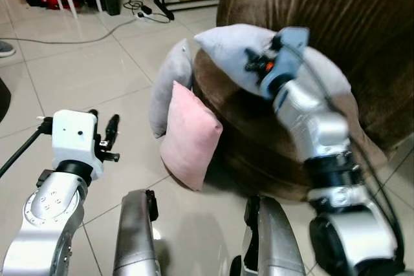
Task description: Move the pillow to the sofa from floor
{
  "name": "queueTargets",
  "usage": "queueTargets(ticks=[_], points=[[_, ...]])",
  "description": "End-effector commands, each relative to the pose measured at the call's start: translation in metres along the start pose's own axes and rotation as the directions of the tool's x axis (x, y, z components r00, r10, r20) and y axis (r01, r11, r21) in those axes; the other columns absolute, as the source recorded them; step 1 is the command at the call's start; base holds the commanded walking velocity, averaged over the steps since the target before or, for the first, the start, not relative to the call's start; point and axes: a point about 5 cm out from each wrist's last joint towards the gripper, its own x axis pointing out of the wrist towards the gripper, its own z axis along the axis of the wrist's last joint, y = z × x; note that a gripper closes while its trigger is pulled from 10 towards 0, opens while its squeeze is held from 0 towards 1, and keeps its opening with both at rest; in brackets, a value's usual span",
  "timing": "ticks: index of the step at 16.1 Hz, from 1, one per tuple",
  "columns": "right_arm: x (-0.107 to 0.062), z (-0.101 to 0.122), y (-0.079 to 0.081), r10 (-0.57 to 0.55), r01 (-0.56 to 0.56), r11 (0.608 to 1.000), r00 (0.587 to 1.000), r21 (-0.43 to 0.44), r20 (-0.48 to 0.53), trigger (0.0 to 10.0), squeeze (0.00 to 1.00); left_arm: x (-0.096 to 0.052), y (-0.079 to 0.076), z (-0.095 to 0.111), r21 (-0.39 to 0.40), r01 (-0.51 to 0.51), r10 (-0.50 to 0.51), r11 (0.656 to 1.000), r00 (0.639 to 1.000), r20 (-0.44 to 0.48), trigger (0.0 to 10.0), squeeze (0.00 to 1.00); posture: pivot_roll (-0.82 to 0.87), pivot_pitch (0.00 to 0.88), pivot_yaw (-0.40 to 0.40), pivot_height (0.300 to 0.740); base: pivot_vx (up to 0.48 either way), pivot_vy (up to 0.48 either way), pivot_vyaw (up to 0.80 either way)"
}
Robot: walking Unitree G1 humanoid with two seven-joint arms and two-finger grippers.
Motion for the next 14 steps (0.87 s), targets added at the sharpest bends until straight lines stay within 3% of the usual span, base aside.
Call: queueTargets(ticks=[1, 5, 9, 14], points=[[-0.005, 0.002, -0.006, -0.035, 0.035, 0.999, 0.999, -0.012, 0.026, 10.0, 0.00, 0.000, -0.003, -0.001, 0.033, -0.008, 0.008, 0.999, 1.000, 0.000, 10.0, 0.00, 0.12, 0.000, -0.095, 0.525, 0.000, 0.000, 0.00], [-0.023, -0.010, -0.015, -0.095, 0.096, 0.995, 0.995, -0.005, 0.033, 10.0, 0.00, 0.009, -0.014, -0.009, 0.091, 0.002, -0.001, 0.996, 1.000, -0.007, 10.0, 0.00, 0.06, 0.000, -0.058, 0.565, 0.000, 0.000, 0.00], [-0.035, -0.007, -0.022, -0.149, 0.148, 0.989, 0.987, 0.017, 0.058, 10.0, 0.00, 0.019, -0.020, -0.010, 0.108, 0.008, -0.010, 0.994, 1.000, 0.010, 10.0, 0.00, 0.02, 0.000, -0.039, 0.600, 0.000, 0.000, 0.00], [-0.045, -0.011, -0.016, -0.135, 0.135, 0.991, 0.990, 0.017, 0.042, 10.0, 0.00, 0.016, -0.019, -0.014, 0.103, -0.019, 0.018, 0.994, 1.000, 0.009, 10.0, 0.00, 0.04, 0.000, -0.065, 0.650, 0.000, 0.000, 0.00]])
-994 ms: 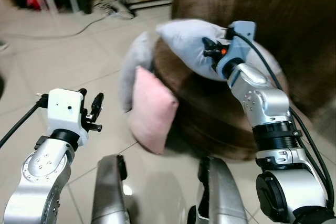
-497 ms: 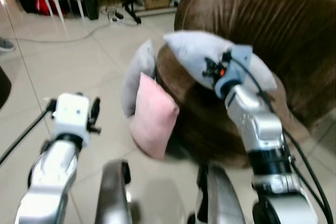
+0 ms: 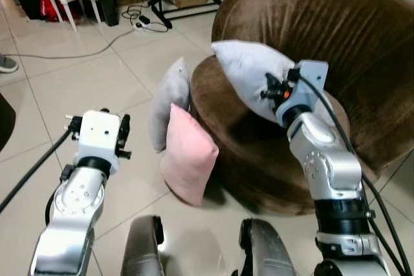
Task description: Move the pillow to the sofa from floor
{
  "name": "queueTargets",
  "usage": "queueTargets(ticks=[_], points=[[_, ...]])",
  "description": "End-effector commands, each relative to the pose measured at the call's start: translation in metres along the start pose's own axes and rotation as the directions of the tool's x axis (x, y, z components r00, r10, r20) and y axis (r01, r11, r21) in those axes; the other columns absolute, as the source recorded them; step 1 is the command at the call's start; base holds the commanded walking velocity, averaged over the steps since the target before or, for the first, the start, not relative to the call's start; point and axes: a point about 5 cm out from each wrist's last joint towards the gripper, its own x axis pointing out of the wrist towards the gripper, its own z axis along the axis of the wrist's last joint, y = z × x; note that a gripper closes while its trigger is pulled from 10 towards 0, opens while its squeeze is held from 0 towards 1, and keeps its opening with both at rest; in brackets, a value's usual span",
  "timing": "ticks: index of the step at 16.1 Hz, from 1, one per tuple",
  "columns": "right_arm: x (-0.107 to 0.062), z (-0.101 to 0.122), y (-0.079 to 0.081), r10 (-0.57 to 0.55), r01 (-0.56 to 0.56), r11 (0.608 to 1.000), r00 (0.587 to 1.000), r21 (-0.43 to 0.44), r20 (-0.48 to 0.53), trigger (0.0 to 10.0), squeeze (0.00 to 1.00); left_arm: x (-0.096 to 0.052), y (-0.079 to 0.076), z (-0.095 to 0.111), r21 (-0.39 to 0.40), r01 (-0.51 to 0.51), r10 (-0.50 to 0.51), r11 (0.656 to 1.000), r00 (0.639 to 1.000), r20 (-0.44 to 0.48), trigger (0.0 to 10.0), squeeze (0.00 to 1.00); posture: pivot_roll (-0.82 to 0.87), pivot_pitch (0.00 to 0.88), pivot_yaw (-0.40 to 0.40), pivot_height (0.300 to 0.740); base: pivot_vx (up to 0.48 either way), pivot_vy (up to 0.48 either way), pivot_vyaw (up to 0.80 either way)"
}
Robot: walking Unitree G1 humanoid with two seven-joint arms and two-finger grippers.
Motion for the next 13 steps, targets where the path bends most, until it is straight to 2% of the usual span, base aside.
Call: queueTargets(ticks=[1, 8, 13], points=[[-0.0019, 0.0115, 0.0055, 0.026, -0.026, 1.000, 0.999, 0.002, 0.043, 10.0, 0.00, -0.0010, -0.0001, 0.0010, 0.003, -0.007, 0.007, 1.000, 1.000, 0.009, 10.0, 0.00, 0.05, 0.000, -0.067, 0.660, 0.000, 0.000, 0.00], [-0.0035, 0.0120, 0.0074, 0.027, -0.029, 0.999, 0.999, 0.038, 0.045, 10.0, 0.00, 0.0013, -0.0008, 0.0040, 0.005, -0.007, 0.007, 1.000, 1.000, 0.025, 10.0, 0.00, 0.04, 0.000, -0.057, 0.735, 0.000, 0.000, 0.00], [-0.0084, 0.0062, 0.0008, -0.010, 0.009, 0.999, 1.000, 0.047, 0.022, 10.0, 0.00, 0.0029, -0.0010, 0.0057, -0.004, -0.007, 0.008, 1.000, 0.999, 0.036, 10.0, 0.00, 0.04, 0.000, -0.048, 0.740, 0.000, 0.000, 0.00]])
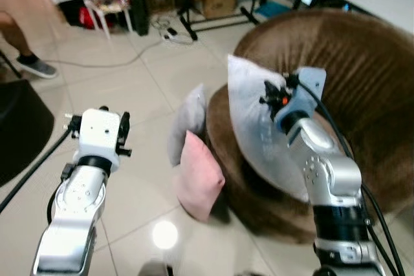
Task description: Move the pillow to the sofa from floor
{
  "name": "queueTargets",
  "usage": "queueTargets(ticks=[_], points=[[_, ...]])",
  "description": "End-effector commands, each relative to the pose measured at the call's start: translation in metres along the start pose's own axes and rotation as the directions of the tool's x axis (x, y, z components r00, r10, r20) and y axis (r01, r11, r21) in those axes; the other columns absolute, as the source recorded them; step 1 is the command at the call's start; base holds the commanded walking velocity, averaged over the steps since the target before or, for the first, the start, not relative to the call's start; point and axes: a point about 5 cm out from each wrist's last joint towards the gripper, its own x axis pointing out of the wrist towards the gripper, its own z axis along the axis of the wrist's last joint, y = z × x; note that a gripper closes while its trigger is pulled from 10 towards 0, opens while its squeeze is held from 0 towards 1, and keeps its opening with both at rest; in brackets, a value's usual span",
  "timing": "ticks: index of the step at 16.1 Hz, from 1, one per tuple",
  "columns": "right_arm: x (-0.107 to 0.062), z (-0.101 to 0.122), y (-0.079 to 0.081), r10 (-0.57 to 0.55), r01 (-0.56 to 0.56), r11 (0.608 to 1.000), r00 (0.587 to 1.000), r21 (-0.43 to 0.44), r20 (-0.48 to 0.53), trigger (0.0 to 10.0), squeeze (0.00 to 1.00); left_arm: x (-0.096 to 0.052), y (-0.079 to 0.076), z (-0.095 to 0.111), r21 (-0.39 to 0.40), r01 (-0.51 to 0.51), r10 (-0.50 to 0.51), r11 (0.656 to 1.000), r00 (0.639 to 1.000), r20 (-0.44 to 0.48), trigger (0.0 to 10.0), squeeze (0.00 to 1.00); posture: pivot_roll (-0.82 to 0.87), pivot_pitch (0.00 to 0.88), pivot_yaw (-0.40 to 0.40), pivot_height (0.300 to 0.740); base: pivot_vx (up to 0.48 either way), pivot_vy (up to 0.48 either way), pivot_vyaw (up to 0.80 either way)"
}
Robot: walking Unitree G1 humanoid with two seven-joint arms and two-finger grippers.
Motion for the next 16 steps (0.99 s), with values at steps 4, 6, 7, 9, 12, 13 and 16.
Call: queueTargets(ticks=[4, 6, 7, 9, 12, 13, 16], points=[[-0.0030, 0.0147, 0.0020, 0.003, -0.002, 1.000, 0.997, -0.006, 0.076, 10.0, 0.00, 0.0002, -0.0004, 0.0021, -0.024, 0.018, -0.018, 1.000, 1.000, 0.017, 10.0, 0.00, 0.03, 0.000, -0.043, 0.740, 0.000, 0.000, 0.00], [-0.0034, 0.0133, 0.0037, 0.013, -0.013, 1.000, 0.998, 0.008, 0.069, 10.0, 0.00, 0.0005, 0.0002, 0.0045, -0.041, 0.026, -0.025, 0.999, 0.999, 0.032, 10.0, 0.00, 0.03, 0.000, -0.039, 0.740, 0.000, 0.000, 0.00], [-0.0037, 0.0133, 0.0050, 0.023, -0.024, 1.000, 0.997, 0.015, 0.072, 10.0, 0.00, 0.0006, 0.0001, 0.0049, -0.045, 0.030, -0.029, 0.999, 0.999, 0.036, 10.0, 0.00, 0.03, 0.000, -0.036, 0.740, 0.240, 0.000, -0.79], [-0.0038, 0.0136, 0.0058, 0.029, -0.030, 0.999, 0.997, 0.017, 0.074, 10.0, 0.00, 0.0008, -0.0003, 0.0051, -0.047, 0.034, -0.032, 0.998, 0.999, 0.038, 10.0, 0.00, 0.03, 0.000, -0.036, 0.740, 0.242, 0.000, -0.79], [-0.0040, 0.0144, 0.0071, 0.037, -0.039, 0.999, 0.996, 0.024, 0.079, 10.0, 0.00, 0.0007, -0.0002, 0.0054, -0.054, 0.038, -0.036, 0.998, 0.998, 0.042, 10.0, 0.00, 0.04, 0.000, -0.038, 0.740, 0.250, 0.000, -0.79], [-0.0039, 0.0149, 0.0072, 0.039, -0.041, 0.999, 0.996, 0.024, 0.081, 10.0, 0.00, 0.0008, 0.0001, 0.0055, -0.056, 0.038, -0.036, 0.998, 0.998, 0.043, 10.0, 0.00, 0.04, 0.000, -0.038, 0.740, 0.259, 0.000, -0.79], [-0.0033, 0.0160, 0.0068, 0.043, -0.045, 0.999, 0.995, 0.023, 0.086, 10.0, 0.00, 0.0013, 0.0008, 0.0056, -0.058, 0.035, -0.032, 0.998, 0.998, 0.045, 10.0, 0.00, 0.04, 0.000, -0.042, 0.740, 0.261, 0.000, -0.79]])
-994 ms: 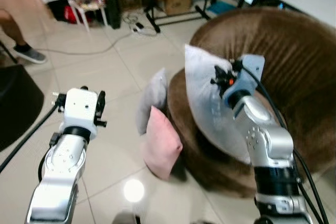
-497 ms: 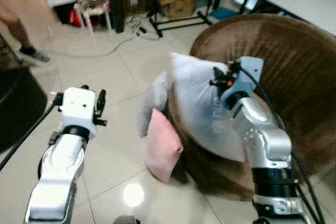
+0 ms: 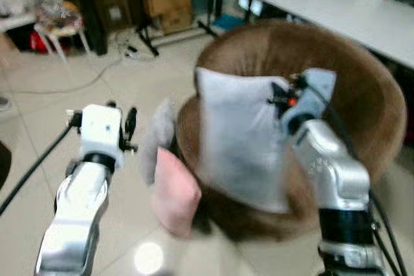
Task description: Move the pillow to the sofa from floor
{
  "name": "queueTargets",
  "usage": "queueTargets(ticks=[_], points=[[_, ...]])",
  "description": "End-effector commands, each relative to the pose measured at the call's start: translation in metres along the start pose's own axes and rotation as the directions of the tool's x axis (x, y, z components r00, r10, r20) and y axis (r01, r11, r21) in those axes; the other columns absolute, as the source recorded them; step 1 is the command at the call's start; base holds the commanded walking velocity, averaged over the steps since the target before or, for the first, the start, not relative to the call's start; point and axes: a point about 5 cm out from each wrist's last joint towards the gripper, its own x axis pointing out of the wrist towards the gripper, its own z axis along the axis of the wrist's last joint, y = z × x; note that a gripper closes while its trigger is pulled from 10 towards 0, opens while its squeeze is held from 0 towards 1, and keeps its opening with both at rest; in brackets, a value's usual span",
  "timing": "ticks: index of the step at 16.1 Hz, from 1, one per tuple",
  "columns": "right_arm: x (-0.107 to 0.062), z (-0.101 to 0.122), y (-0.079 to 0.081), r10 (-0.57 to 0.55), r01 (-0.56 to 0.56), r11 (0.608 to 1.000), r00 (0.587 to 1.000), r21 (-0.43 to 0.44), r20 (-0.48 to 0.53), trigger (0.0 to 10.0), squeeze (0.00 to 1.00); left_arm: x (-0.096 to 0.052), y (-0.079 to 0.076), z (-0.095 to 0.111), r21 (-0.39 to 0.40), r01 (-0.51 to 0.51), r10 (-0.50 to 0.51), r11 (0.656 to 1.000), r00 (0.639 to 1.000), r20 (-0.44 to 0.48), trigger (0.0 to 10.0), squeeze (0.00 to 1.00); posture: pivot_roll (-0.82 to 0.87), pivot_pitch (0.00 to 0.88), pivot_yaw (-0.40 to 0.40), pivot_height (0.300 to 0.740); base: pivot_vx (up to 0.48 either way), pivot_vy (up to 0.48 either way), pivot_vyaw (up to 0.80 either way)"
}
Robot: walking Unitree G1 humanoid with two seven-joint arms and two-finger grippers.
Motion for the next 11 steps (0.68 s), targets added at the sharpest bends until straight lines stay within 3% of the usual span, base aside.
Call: queueTargets(ticks=[1, 5, 11], points=[[-0.0003, 0.0112, 0.0113, 0.048, -0.048, 0.999, 0.997, 0.003, 0.061, 10.0, 0.00, -0.0004, 0.0024, -0.0014, 0.002, -0.008, 0.008, 1.000, 1.000, -0.008, 10.0, 0.00, 0.04, 0.000, -0.044, 0.740, 0.266, 0.000, -0.79], [0.0006, 0.0119, 0.0120, 0.052, -0.053, 0.999, 0.997, 0.002, 0.062, 10.0, 0.00, -0.0017, 0.0036, -0.0016, 0.000, -0.015, 0.015, 1.000, 1.000, -0.008, 10.0, 0.00, 0.06, 0.000, -0.056, 0.740, 0.263, 0.000, 0.00], [0.0007, 0.0123, 0.0129, 0.068, -0.068, 0.998, 0.996, -0.003, 0.063, 10.0, 0.00, -0.0021, 0.0040, -0.0020, -0.001, -0.015, 0.015, 1.000, 1.000, -0.010, 10.0, 0.00, 0.05, 0.000, -0.052, 0.740, 0.264, 0.000, -0.80]])
